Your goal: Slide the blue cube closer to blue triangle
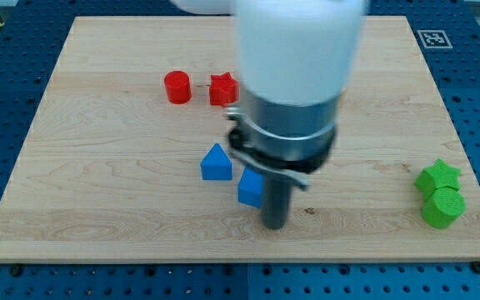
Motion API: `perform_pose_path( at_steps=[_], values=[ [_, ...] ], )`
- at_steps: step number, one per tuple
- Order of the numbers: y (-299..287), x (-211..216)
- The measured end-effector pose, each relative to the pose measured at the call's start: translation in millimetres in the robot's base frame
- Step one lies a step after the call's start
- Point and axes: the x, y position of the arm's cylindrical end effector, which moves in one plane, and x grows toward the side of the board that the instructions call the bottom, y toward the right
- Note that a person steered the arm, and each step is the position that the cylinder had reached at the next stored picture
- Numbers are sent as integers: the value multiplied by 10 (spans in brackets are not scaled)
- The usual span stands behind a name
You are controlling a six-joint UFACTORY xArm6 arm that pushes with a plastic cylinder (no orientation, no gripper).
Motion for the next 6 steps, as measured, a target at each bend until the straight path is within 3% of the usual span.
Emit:
perform_pose_path(
  at_steps=[2, 6],
  values=[
    [67, 2],
    [-631, 47]
  ],
)
